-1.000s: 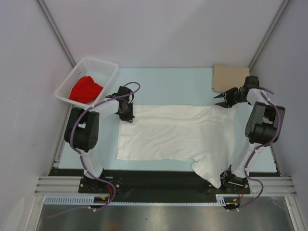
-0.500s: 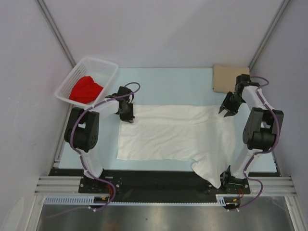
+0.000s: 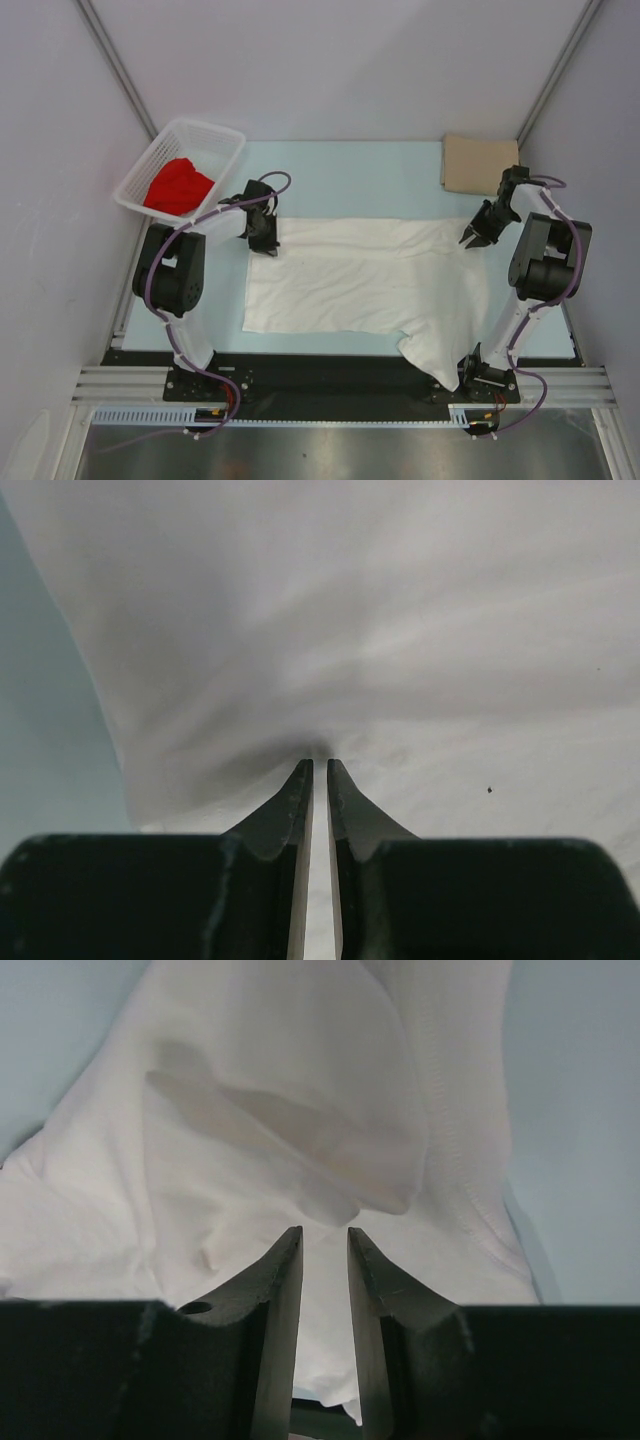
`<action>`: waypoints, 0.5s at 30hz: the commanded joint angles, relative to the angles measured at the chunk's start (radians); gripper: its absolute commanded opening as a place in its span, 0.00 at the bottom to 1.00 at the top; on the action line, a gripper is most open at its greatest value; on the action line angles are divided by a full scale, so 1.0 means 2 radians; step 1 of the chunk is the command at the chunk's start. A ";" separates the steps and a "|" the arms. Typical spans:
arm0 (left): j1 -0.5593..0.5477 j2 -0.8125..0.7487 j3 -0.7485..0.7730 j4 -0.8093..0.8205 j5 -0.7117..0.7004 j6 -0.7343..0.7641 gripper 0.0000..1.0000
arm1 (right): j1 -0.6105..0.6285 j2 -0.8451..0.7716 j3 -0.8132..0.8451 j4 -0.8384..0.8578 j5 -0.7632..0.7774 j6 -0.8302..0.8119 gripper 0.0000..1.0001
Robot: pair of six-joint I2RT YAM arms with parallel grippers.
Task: Fold and stack the t-shirts
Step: Fold the tshirt
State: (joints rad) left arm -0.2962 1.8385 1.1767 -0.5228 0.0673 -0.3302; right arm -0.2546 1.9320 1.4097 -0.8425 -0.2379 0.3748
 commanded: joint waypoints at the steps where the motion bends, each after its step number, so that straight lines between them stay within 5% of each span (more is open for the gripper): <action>1: -0.001 -0.020 -0.001 0.004 0.012 0.012 0.15 | 0.002 0.006 0.010 0.016 -0.013 0.007 0.30; 15: -0.001 -0.013 0.001 0.004 0.012 0.013 0.15 | 0.001 0.030 0.044 0.006 0.022 -0.008 0.31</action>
State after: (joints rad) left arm -0.2962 1.8385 1.1763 -0.5255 0.0689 -0.3275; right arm -0.2520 1.9862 1.4384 -0.8326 -0.2180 0.3798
